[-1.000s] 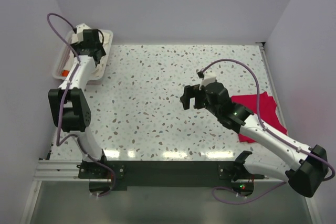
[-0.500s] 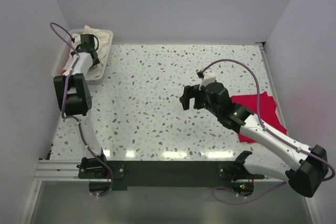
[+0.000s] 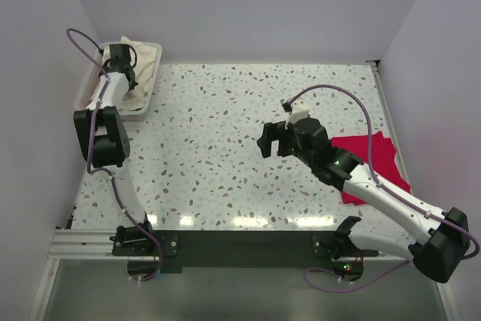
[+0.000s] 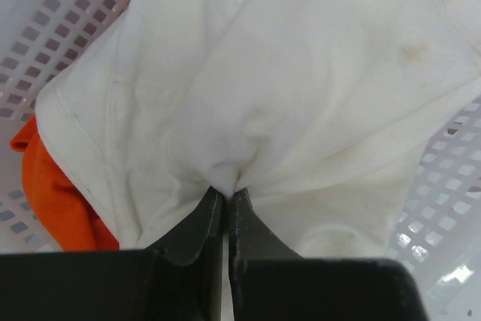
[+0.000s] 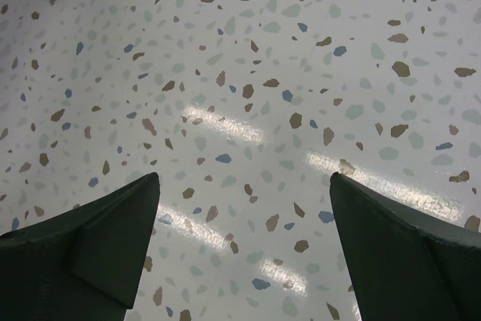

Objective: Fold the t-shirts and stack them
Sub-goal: Grab the tshirt from the pile

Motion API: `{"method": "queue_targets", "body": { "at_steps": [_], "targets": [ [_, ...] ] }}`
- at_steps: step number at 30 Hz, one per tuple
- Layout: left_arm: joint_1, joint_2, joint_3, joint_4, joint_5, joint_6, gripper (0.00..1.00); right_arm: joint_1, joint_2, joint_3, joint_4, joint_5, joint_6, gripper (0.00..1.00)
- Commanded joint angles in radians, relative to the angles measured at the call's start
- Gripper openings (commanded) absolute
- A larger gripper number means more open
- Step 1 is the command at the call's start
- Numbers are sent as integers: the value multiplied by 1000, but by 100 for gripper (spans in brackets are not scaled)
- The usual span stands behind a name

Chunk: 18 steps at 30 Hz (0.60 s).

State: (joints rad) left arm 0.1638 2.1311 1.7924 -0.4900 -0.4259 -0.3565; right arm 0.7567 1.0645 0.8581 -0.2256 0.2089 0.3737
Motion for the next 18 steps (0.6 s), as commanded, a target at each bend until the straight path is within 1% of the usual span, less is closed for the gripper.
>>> {"method": "queue_targets", "body": {
  "at_steps": [1,4,11,17,18],
  "targets": [
    [8,-124,77,21,30,21,0,1,-1,-2,5,-8,4,99],
    [8,-172,97,19,55,22,0,3,6,1,2,0,2,99],
    [-1,-295,154,33,182,11,0,1,26,7,3,15,-4,99],
    [-44,-396,240,33,282,13,0,1,45,16,0,24,-13,99],
    [-67,-424,248,33,289,13,0,1,46,16,2,27,-13,99]
  ]
}}
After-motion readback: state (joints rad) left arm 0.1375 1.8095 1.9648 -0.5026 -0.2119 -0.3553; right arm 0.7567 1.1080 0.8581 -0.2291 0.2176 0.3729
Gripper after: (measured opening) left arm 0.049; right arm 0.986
